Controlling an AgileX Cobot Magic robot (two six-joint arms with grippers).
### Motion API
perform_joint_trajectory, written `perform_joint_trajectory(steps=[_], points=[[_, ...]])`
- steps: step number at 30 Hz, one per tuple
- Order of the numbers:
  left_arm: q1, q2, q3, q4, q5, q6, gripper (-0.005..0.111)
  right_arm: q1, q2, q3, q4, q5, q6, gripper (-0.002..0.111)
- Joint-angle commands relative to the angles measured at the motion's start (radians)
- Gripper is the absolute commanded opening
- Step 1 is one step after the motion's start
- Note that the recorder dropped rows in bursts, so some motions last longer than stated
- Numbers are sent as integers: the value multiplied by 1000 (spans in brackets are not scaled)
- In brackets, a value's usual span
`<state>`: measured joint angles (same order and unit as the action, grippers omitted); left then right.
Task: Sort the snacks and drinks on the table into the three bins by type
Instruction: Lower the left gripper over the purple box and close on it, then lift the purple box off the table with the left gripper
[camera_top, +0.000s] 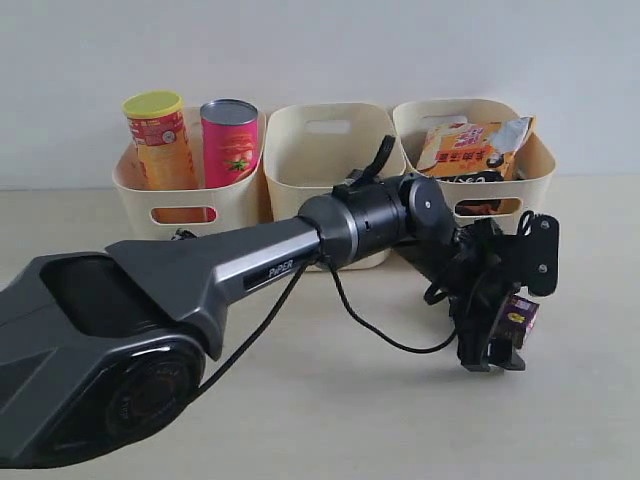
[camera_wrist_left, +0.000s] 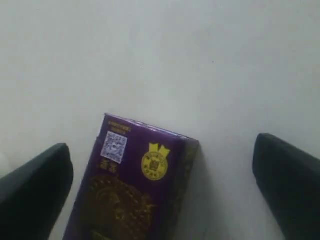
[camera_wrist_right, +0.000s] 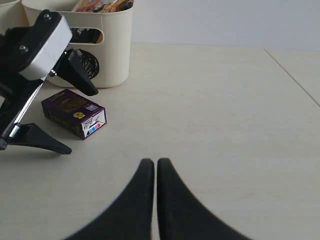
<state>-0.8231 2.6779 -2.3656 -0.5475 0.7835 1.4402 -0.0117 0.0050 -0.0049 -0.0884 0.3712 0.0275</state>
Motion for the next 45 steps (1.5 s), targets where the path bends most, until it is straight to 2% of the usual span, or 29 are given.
perform_joint_trajectory(steps=[1,7,10,22,24,25,27,28,30,32,39,45], points=[[13,-3,-10,-10,-9,-15,88,-7,-5,5,2,-15,-3,0],[26,-1,-10,-25,-20,-24,85,-7,-5,5,2,-15,-3,0],[27,22,-10,-81,-22,-27,85,-7,-5,5,2,-15,-3,0],[35,67,-11,-63,-27,-152,82,-7,-5,5,2,-15,-3,0],[35,67,-11,-53,-29,-223,75,-7,-5,5,2,-15,-3,0],[35,67,-11,-41,-35,-271,67,-7,-5,5,2,-15,-3,0],[35,67,-11,-6,-77,-394,39,-7,-5,5,2,-15,-3,0],[35,67,-11,10,-88,-417,30,-7,-5,5,2,-15,-3,0],[35,67,-11,25,-92,-427,15,-7,-5,5,2,-15,-3,0],[35,67,-11,36,-76,-427,4,-7,-5,5,2,-15,-3,0],[35,49,-11,58,-31,-434,4,-7,-5,5,2,-15,-3,0],[28,-50,-11,114,14,-487,4,-7,-5,5,2,-15,-3,0]])
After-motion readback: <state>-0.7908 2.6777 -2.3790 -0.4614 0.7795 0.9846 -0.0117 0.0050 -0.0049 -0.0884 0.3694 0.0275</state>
